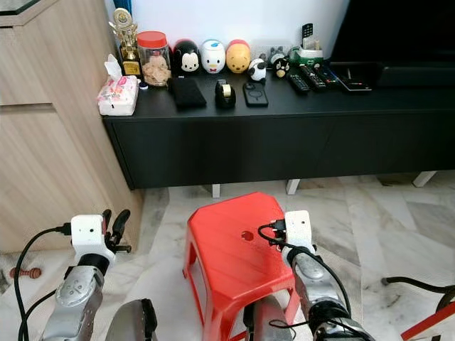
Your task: Hang keys on a hook
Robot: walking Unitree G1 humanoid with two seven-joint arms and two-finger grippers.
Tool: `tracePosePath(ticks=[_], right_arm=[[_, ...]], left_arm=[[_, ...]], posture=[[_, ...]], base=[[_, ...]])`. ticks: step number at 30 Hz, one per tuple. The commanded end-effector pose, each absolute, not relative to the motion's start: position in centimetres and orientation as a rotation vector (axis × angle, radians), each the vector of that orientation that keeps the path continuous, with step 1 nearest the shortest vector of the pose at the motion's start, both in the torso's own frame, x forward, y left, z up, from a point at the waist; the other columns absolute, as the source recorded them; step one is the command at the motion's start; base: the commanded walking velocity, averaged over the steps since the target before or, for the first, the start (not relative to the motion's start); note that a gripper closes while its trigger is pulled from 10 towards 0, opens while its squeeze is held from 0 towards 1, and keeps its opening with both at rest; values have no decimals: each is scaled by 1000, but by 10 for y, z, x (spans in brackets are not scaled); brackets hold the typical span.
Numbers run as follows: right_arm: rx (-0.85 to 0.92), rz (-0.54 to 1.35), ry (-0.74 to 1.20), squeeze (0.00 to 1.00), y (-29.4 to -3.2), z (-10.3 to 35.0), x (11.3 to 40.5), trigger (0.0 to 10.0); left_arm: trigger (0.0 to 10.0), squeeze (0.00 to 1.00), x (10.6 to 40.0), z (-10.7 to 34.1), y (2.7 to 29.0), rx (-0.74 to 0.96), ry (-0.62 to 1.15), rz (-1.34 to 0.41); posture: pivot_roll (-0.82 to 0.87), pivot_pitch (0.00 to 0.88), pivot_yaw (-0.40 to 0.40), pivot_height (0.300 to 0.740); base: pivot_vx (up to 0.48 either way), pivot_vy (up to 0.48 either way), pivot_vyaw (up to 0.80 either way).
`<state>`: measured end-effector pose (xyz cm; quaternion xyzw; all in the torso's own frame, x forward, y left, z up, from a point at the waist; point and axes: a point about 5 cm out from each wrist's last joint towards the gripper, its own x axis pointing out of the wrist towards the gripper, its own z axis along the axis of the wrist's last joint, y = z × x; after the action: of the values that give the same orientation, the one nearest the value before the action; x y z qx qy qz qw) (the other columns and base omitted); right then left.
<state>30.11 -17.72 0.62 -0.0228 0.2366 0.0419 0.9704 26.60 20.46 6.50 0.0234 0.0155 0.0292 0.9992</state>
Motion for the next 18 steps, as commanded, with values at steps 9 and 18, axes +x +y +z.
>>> tracePosePath(ticks=[9, 18], right_arm=[[-2, 44, 518, 0, -177, 4, 303, 10000], [42, 7, 536, 0, -180, 3, 303, 10000]], left_arm=[[10000, 0, 252, 65, 206, 60, 50, 54], [10000, 0, 244, 66, 207, 66, 63, 57]], posture=[[-4, 62, -65, 577], [5, 89, -62, 577]], base=[[0, 0, 0], [0, 0, 0]])
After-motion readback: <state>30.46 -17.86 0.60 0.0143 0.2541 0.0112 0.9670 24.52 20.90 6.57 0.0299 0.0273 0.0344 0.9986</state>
